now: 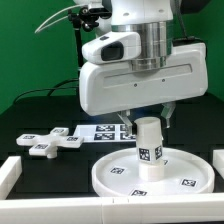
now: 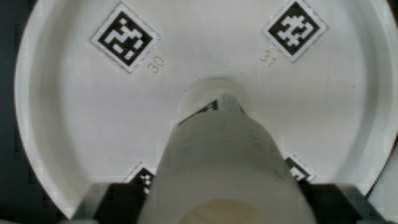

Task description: Assemble round table

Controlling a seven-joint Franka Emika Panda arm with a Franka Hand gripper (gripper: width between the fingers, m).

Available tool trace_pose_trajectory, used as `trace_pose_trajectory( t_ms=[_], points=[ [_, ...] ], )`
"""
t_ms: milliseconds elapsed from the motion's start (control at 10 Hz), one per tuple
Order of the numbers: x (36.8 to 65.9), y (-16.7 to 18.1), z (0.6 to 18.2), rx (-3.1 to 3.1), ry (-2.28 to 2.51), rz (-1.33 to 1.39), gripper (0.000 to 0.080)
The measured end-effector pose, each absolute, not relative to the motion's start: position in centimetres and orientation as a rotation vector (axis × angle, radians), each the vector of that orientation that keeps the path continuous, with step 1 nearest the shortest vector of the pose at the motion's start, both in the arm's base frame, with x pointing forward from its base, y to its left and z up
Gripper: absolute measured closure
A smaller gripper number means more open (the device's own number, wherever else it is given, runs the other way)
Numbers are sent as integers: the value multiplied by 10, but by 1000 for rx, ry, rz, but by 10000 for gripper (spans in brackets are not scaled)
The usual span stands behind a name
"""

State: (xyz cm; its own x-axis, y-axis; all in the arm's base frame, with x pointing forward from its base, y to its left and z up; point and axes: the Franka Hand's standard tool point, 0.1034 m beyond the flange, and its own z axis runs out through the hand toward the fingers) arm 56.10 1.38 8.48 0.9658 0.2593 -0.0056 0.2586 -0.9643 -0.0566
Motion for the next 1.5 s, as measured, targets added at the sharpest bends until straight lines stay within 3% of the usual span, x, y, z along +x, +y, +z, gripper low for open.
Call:
trace_pose_trajectory(
  t_ms=[200, 1100, 1500],
  points=[
    [561, 15, 85, -3069, -308, 22, 390],
    [560, 41, 83, -2797, 1180, 91, 390],
    [562, 37, 84, -2485, 1664, 145, 390]
  ],
)
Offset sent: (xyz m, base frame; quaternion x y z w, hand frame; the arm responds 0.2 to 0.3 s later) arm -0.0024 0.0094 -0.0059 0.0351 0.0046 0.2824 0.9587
